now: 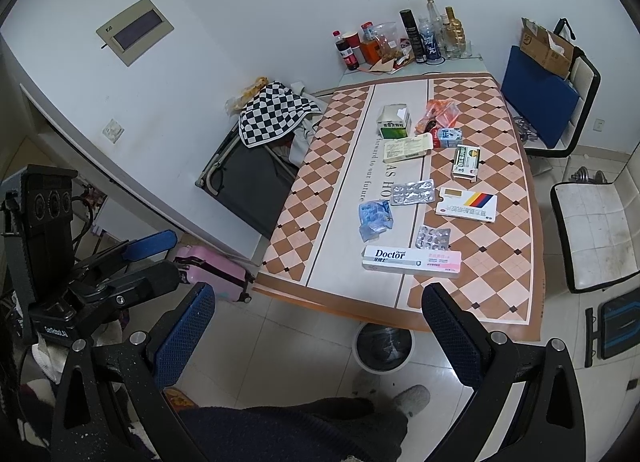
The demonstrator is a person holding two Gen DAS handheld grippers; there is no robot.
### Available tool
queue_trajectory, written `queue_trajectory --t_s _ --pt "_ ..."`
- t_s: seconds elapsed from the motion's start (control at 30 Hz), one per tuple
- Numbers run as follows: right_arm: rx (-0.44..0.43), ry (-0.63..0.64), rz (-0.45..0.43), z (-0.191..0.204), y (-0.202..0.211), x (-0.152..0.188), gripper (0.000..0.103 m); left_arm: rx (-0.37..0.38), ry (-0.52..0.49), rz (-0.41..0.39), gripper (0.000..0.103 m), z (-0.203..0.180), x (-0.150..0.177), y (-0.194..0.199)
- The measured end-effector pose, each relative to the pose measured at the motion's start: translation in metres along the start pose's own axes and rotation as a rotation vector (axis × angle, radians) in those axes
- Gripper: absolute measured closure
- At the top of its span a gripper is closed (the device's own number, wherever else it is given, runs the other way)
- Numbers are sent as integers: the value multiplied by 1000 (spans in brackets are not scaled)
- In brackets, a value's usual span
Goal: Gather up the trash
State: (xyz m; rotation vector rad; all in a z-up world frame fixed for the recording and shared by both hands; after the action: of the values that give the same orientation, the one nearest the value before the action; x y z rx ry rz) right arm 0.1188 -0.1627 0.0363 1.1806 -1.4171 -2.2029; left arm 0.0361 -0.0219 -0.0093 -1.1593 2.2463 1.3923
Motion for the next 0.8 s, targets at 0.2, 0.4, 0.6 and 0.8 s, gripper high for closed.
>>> queue_trajectory --t_s 0.2,0.4,0.6,0.8 --pt "0 1 2 1 -2 -1 0 1 0 1 0 0 0 0" --pt "4 -9 7 3 -8 -3 0 -1 2 2 0 0 1 -1" --pt "33 -92 15 2 -28 -8 0 -80 10 3 0 8 8 -20" --pt "140 -282 34 -33 -80 -23 0 -246 112 71 0 103 -6 -79"
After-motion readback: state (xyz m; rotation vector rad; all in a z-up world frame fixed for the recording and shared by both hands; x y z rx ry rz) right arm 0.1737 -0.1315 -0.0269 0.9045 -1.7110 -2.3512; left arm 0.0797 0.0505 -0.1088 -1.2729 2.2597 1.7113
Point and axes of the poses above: each gripper's, at about its wrist camera, not at the fingertips, and y roughly against the way its jaws point, z to its left, x to its underside, the point moved 3 cm from there along -y, roughly the way its jaws point, and after that the axes turned 15 degrees about x, right-handed, at the moved point
